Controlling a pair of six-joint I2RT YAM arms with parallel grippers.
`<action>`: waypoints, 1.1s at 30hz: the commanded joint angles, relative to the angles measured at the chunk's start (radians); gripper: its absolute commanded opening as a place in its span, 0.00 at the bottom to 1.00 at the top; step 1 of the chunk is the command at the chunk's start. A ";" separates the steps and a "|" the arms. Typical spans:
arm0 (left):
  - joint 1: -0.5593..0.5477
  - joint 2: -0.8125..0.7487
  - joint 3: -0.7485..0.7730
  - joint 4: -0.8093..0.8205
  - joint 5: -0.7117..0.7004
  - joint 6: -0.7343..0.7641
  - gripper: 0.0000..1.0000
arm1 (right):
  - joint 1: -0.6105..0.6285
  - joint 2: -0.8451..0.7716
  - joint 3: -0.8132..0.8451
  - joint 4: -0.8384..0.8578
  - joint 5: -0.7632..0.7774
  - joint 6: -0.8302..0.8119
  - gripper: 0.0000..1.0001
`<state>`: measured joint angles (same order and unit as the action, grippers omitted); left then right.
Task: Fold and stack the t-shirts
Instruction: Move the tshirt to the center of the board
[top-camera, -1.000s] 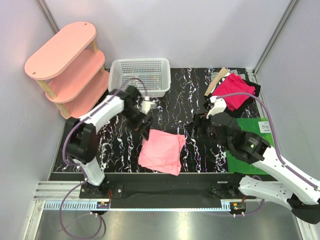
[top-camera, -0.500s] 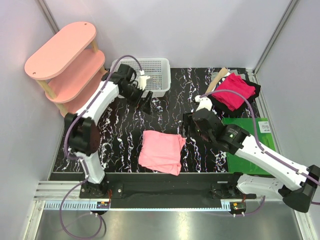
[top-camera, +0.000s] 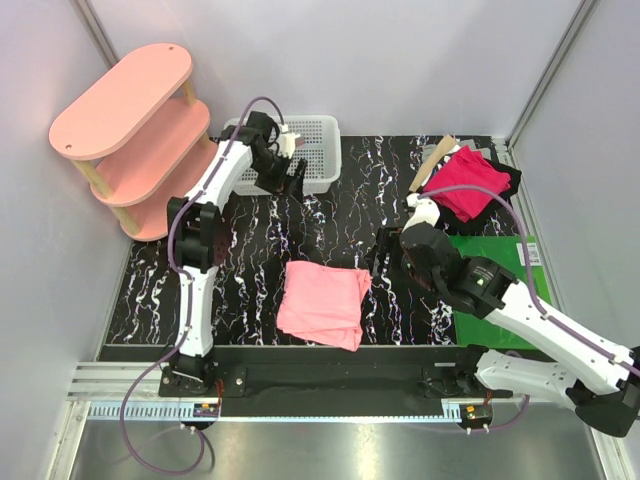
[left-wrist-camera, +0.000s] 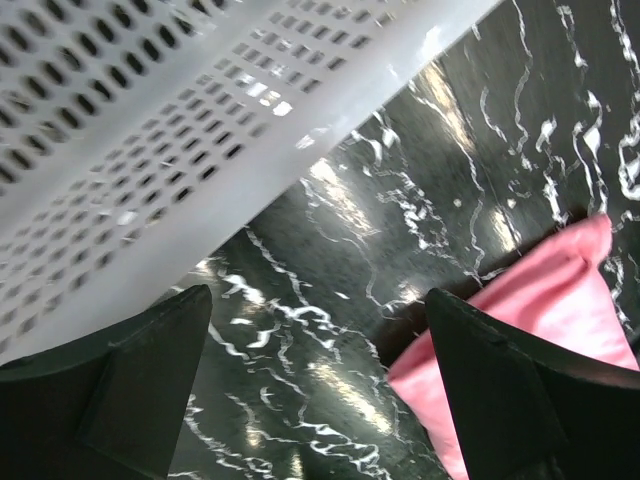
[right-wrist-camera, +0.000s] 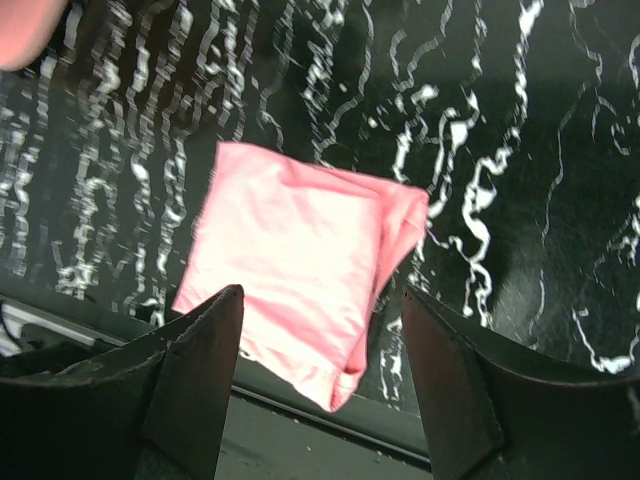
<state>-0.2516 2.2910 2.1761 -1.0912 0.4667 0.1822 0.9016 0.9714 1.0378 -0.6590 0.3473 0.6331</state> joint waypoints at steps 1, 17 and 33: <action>0.017 0.016 0.128 -0.006 -0.066 -0.016 0.95 | 0.008 0.035 -0.041 -0.037 0.016 0.053 0.72; 0.000 -0.301 -0.255 0.086 -0.023 0.037 0.94 | -0.285 0.420 -0.180 0.145 -0.154 0.088 0.70; -0.386 -0.548 -0.573 0.088 0.023 0.010 0.92 | -0.290 0.667 -0.096 0.298 -0.321 0.088 0.66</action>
<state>-0.5541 1.7832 1.6115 -1.0218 0.4576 0.2100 0.6136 1.6100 0.9070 -0.4221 0.0757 0.7124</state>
